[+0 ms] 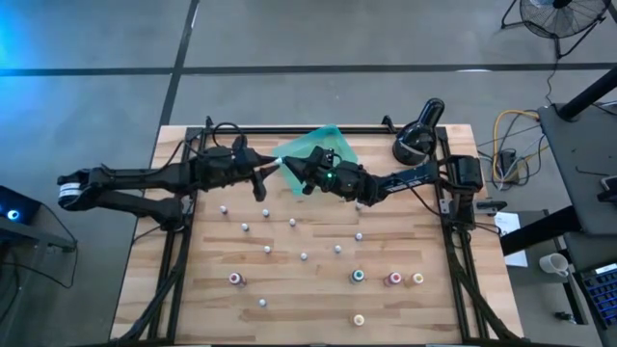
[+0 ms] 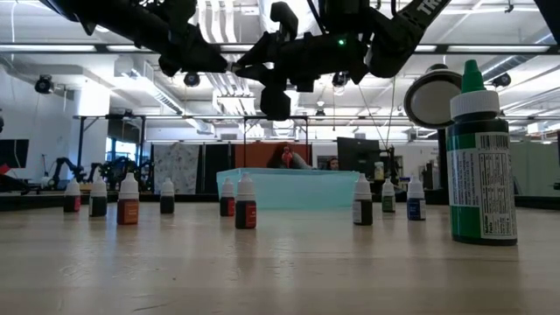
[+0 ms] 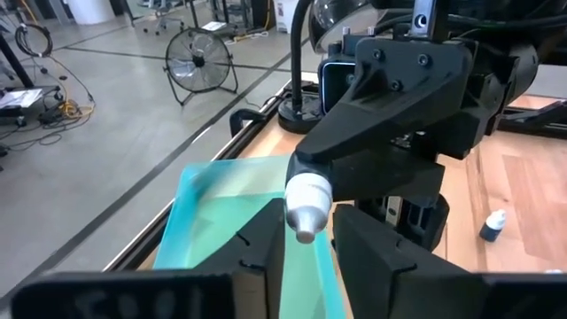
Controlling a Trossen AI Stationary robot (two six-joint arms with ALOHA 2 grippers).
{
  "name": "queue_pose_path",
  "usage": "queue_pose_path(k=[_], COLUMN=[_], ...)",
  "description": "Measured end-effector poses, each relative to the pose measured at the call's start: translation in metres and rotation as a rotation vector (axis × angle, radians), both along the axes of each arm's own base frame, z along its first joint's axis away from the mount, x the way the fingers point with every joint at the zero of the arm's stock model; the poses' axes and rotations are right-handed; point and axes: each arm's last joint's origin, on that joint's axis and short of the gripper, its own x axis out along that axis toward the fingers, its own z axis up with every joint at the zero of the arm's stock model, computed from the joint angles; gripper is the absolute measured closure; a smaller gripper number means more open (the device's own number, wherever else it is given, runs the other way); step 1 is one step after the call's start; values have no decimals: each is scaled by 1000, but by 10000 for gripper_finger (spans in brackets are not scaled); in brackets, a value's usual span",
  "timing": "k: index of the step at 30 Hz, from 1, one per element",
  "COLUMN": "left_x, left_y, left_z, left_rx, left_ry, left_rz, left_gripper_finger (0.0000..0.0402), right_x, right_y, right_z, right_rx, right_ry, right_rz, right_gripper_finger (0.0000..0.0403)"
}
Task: Pick & Place food coloring
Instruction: Adjust the red small food coloring bottle
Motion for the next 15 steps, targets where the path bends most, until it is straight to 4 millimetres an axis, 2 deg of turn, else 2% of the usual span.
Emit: queue_pose_path(k=[15], left_x=[-1], left_y=[4], left_z=[0], left_rx=[-2], left_ry=[-1], left_rz=[-8], left_gripper_finger=[364], right_x=[0], right_y=[0], right_z=[0], right_rx=[-1], right_ry=[0], right_rz=[13], right_gripper_finger=[335])
